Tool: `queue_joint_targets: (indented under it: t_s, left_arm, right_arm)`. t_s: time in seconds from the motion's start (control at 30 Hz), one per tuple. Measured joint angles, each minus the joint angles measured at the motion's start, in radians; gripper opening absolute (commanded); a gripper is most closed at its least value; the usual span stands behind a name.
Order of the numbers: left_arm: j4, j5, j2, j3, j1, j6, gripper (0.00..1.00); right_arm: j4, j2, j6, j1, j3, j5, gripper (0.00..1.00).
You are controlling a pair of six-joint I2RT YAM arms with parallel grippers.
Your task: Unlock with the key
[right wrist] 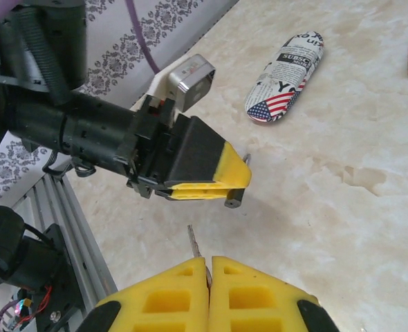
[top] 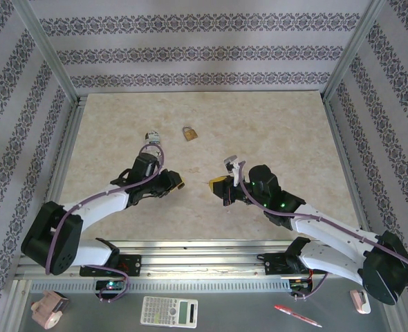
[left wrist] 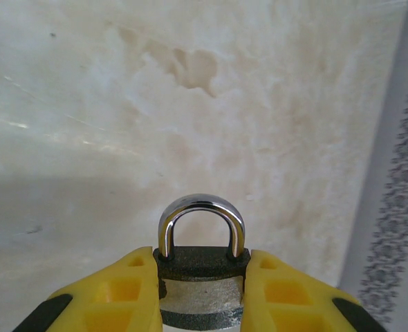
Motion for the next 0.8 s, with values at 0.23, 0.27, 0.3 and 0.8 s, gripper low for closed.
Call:
queue_joint_targets:
  t_s: [0.23, 0.27, 0.3, 0.8]
  left_arm:
    - [0.373, 0.018, -0.033, -0.161, 0.011, -0.310, 0.00]
    - [0.424, 0.018, -0.033, -0.177, 0.011, -0.355, 0.00]
    - [0.471, 0.016, -0.033, -0.191, 0.011, -0.401, 0.00]
    - [0.682, -0.028, -0.238, -0.243, 0.011, -0.733, 0.00]
  right_arm:
    - [0.040, 0.000, 0.032, 0.047, -0.003, 0.107, 0.00]
    - [0.043, 0.000, 0.032, 0.061, -0.003, 0.124, 0.00]
    - [0.045, 0.000, 0.031, 0.076, -0.003, 0.144, 0.00]
    - [0.166, 0.146, 0.012, 0.181, 0.020, 0.325, 0.00]
